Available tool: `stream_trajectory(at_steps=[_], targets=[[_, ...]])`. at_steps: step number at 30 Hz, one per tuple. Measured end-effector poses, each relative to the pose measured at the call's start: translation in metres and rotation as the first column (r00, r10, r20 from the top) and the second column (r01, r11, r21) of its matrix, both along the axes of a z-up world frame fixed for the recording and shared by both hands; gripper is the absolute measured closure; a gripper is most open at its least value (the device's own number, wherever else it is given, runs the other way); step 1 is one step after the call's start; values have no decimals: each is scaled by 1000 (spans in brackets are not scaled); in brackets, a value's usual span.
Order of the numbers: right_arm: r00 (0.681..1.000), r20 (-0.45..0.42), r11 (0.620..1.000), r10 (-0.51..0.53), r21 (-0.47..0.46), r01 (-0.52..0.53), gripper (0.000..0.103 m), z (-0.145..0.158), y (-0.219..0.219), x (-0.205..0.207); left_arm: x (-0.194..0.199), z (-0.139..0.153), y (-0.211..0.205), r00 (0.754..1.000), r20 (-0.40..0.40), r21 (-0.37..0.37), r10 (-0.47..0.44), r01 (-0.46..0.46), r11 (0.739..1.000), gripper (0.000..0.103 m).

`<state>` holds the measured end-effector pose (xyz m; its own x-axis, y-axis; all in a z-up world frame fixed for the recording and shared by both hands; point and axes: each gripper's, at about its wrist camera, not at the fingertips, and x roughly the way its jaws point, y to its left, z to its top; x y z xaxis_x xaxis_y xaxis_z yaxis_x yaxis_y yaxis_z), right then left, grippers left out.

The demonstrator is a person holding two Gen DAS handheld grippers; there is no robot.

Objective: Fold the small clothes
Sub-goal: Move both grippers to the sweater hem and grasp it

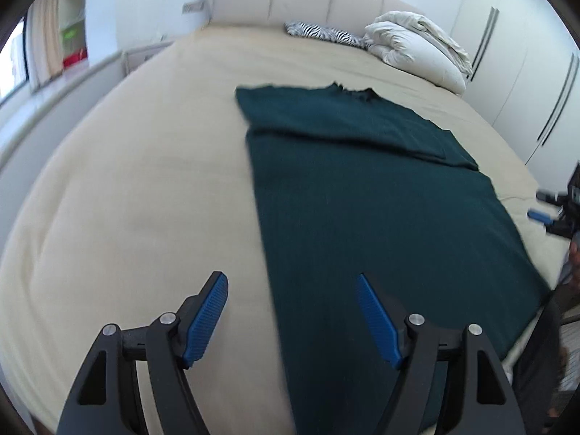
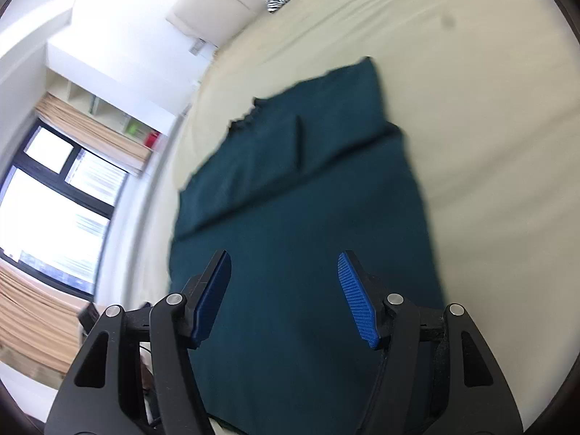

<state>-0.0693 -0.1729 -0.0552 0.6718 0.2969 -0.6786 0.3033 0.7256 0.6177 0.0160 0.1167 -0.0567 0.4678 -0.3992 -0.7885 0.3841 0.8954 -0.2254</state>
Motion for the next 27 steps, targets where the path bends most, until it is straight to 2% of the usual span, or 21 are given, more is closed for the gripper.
stream_trajectory(at_steps=[2,5,8,13,17,27], targets=[[999,-51,1000,-15,-2,15,42,-6,-1,-29,-16,-8,16,996,-79,-49,32,-36,998,27],[984,-160,997,-73,-18,71,42,-25,-7,-71,-33,-22,32,978,-202,-133,58,-86,987,27],[974,-210,993,-84,69,100,43,-50,-11,-98,-48,-27,37,973,-224,-158,55,-92,983,27],[980,-179,984,-91,137,117,44,-55,-17,-116,-53,-27,40,953,-301,-178,24,-81,981,27],[980,-181,985,-76,142,103,44,-55,-16,-127,-54,-29,44,938,-345,-195,9,-82,977,27],[978,-186,969,-97,206,136,49,-56,-17,-130,-57,-33,32,921,-388,-158,-15,-50,986,30]])
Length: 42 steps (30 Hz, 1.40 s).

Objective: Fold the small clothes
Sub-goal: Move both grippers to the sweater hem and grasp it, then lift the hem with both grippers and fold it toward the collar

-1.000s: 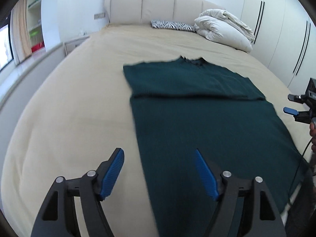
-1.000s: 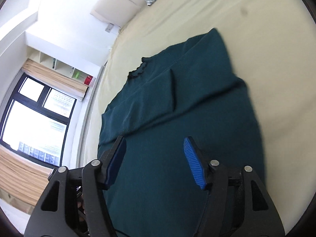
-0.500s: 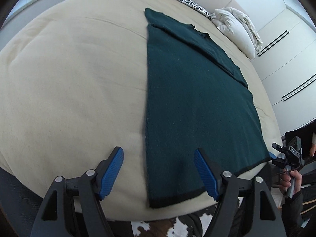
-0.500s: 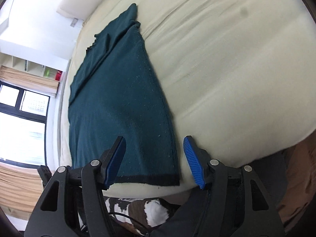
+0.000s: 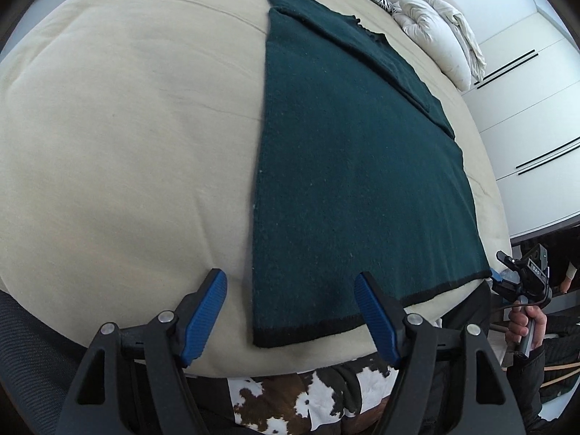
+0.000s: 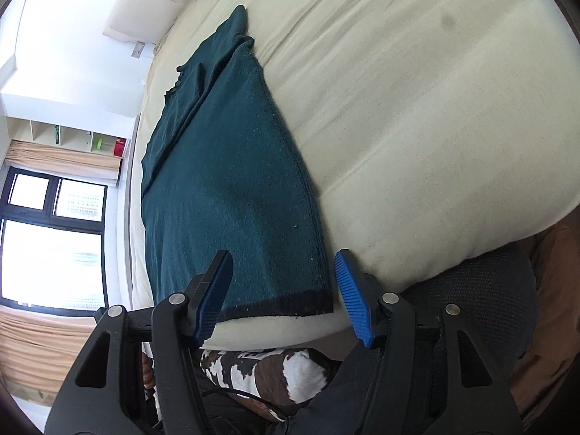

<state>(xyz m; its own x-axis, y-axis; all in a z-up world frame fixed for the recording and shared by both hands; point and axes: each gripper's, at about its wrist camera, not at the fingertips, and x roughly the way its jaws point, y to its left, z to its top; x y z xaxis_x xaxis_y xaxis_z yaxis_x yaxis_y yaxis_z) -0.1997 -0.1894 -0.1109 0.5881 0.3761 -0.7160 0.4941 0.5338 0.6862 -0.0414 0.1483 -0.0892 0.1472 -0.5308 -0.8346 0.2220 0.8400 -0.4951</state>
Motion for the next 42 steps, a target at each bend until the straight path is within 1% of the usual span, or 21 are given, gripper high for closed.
stream_trajectory(at_steps=[2,6,7,8,10,13,14,15,17,18,19,20,23,26,27,30,32,35,39,40,42], targets=[[1000,-7,1000,-13,14,13,51,-1,-2,-3,-1,0,-2,1000,-11,4,-1,1,1000,36],[999,-20,999,-25,20,25,52,1,-4,-8,-1,-2,-4,1000,-26,24,-5,6,1000,54],[999,-20,999,-26,19,26,52,1,-4,-8,-1,-2,-4,1000,-26,29,-8,9,1000,56],[1000,-20,999,-24,22,24,52,0,-5,-9,-1,-2,-4,1000,-27,37,-13,14,999,61],[999,-29,999,-27,34,28,52,-3,-3,-8,-1,-1,-6,999,-27,43,-28,29,999,64],[999,-37,999,-12,49,14,56,-5,-2,-8,-3,-1,-8,999,-25,47,-48,49,998,74],[999,-34,999,-11,52,12,59,-5,-2,-8,-3,-1,-8,999,-27,42,-46,47,998,82],[999,-30,998,-13,56,14,65,-5,-2,-9,-3,-3,-7,999,-33,34,-43,44,998,89],[1000,-21,998,-8,65,10,72,-5,-2,-9,-3,-4,-6,999,-37,21,-38,38,999,93],[1000,-20,998,-2,60,4,78,-5,-1,-9,-4,-3,-6,999,-34,18,-39,40,999,94],[1000,-23,999,11,48,-10,84,-5,0,-9,-5,-2,-7,999,-27,19,-42,42,999,94],[1000,-21,999,18,41,-17,95,-4,1,-9,-5,0,-6,999,-19,19,-42,42,999,95],[999,1,999,48,13,-48,96,6,7,-8,-7,6,-1,1000,-20,-25,-23,23,999,95],[995,43,996,87,24,-88,96,19,15,-4,-5,13,14,999,-39,-137,14,-19,990,95],[994,58,995,92,35,-94,96,22,16,-2,-3,17,18,999,-42,-175,28,-35,984,95],[988,129,992,86,77,-97,96,35,15,9,6,29,34,993,-60,-318,98,-112,941,95],[982,170,991,82,87,-98,96,44,13,20,14,38,43,987,-60,-375,146,-158,913,95],[974,217,991,64,102,-88,96,55,9,38,29,50,54,976,-75,-484,202,-213,849,96],[958,286,991,21,118,-57,96,69,1,62,50,61,57,964,-95,-571,247,-256,780,96],[954,300,992,9,119,-46,96,73,-4,71,56,62,56,963,-101,-585,252,-262,768,96],[950,311,993,-12,114,-25,96,79,-12,89,71,63,53,959,-108,-590,263,-274,759,96]])
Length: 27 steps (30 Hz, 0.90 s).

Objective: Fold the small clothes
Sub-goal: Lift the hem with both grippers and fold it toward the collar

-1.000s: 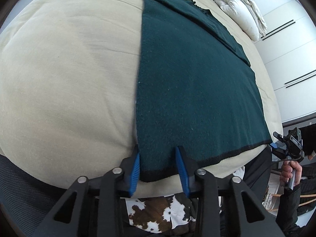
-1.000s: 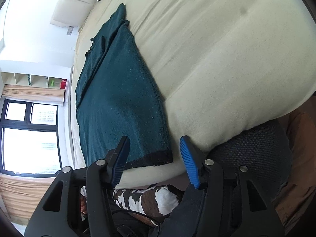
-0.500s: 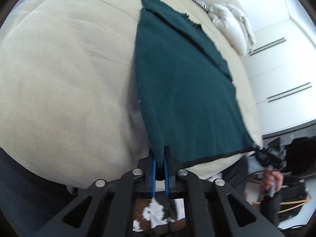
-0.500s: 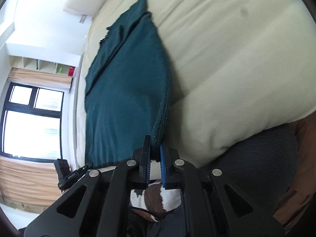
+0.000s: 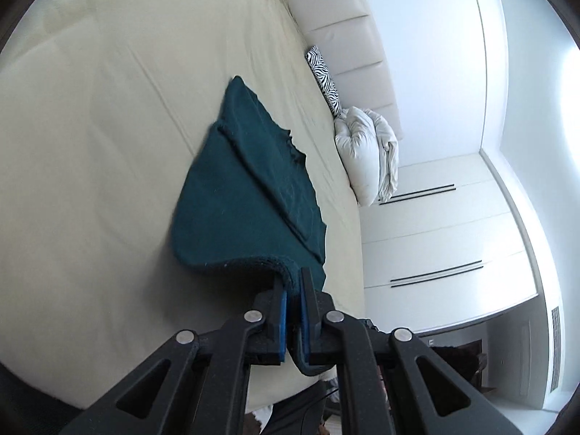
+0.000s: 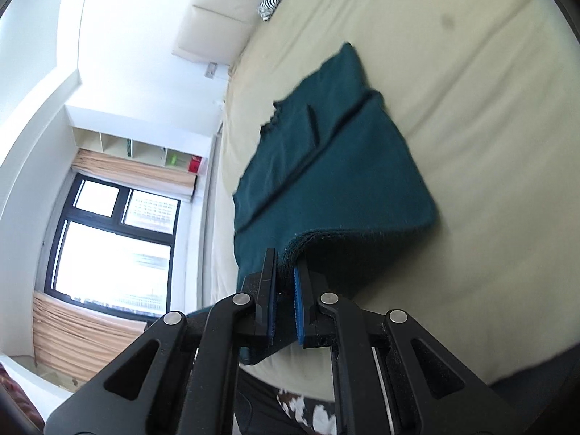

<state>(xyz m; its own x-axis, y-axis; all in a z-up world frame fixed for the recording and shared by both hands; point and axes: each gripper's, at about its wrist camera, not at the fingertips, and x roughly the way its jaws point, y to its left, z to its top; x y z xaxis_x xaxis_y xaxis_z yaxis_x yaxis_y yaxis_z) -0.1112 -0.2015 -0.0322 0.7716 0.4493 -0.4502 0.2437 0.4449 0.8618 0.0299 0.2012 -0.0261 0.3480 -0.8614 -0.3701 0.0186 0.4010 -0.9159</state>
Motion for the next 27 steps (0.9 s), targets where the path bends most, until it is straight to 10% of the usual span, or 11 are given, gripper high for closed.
stream_trajectory(at_steps=[16,27], targets=[[987,50,983,-153,-96,157,96,29,-80,175,172,-5,-43,996,-21,1,83,-83,997,96],[971,-46,958,-236,-180,224,96,-16,-113,276,284,-22,-88,995,28,124,99,-101,987,95]])
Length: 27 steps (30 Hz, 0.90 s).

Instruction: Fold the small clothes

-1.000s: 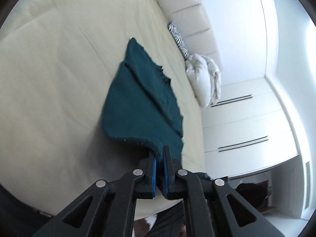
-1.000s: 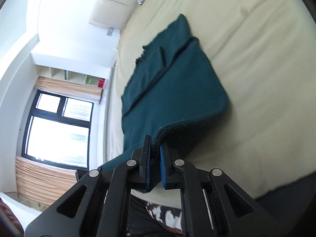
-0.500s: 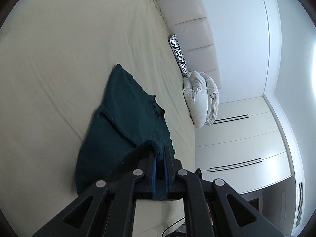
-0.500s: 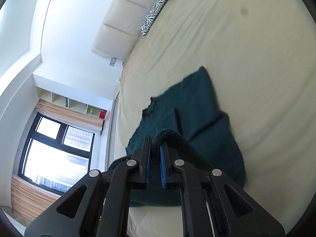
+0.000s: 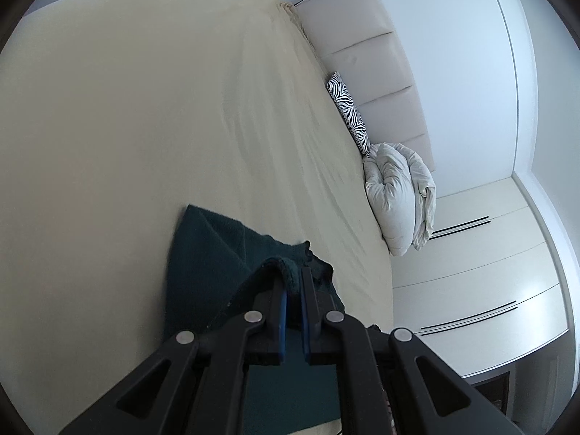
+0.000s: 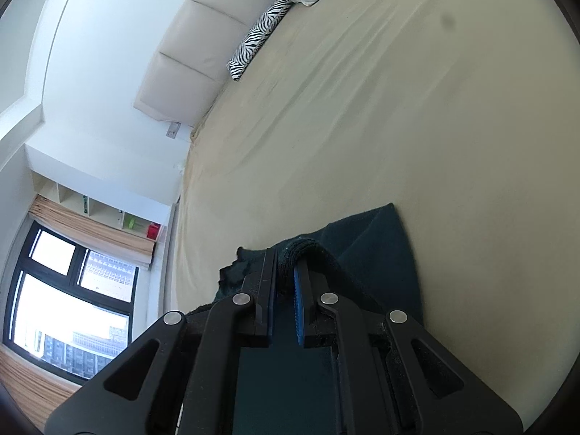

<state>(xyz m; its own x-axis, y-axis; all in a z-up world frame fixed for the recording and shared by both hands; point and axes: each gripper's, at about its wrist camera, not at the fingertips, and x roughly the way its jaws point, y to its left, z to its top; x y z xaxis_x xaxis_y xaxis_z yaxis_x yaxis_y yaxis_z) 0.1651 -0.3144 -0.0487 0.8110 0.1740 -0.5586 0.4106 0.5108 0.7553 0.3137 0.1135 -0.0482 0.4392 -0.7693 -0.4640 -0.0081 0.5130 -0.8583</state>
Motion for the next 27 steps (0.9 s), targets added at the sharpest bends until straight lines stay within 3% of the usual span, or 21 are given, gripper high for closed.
stream_trajectory(at_steps=[2,4,6,9,10,11,16,20,23,26,27], targets=[[999,-33,1000,-22,1,22,96,-18,-7,13,18,-15,-14,1000,-15,82,-7,8,997,94],[994,-106,1000,-26,4,26,95,-40,-11,27,25,-40,-17,997,-81,133,13,-3,991,82],[985,-173,1000,-17,-11,15,82,-51,-12,37,24,-56,-11,992,-118,120,39,-24,992,57],[990,-140,999,-15,-42,9,69,-46,-10,33,10,-54,1,993,-96,143,62,-48,989,33],[990,-137,998,-24,-67,15,58,-42,-10,29,3,-50,4,995,-76,168,70,-57,984,33],[990,-137,996,-39,-89,27,55,-39,-8,19,-3,-45,8,996,-50,174,71,-61,983,33],[990,-140,987,31,-153,-53,55,-23,12,-14,-49,-19,10,997,65,260,27,-43,965,33],[977,-193,952,89,-273,-140,55,-18,41,-38,-87,-16,-5,991,122,376,-52,2,927,33],[962,-247,937,120,-293,-192,55,-30,61,-48,-103,-26,-18,988,113,430,-110,51,901,38],[956,-268,926,119,-318,-205,55,-34,70,-50,-111,-38,-27,984,115,506,-138,61,860,40],[954,-275,922,121,-324,-211,58,-38,74,-70,-113,-41,-28,985,110,537,-135,55,842,43]])
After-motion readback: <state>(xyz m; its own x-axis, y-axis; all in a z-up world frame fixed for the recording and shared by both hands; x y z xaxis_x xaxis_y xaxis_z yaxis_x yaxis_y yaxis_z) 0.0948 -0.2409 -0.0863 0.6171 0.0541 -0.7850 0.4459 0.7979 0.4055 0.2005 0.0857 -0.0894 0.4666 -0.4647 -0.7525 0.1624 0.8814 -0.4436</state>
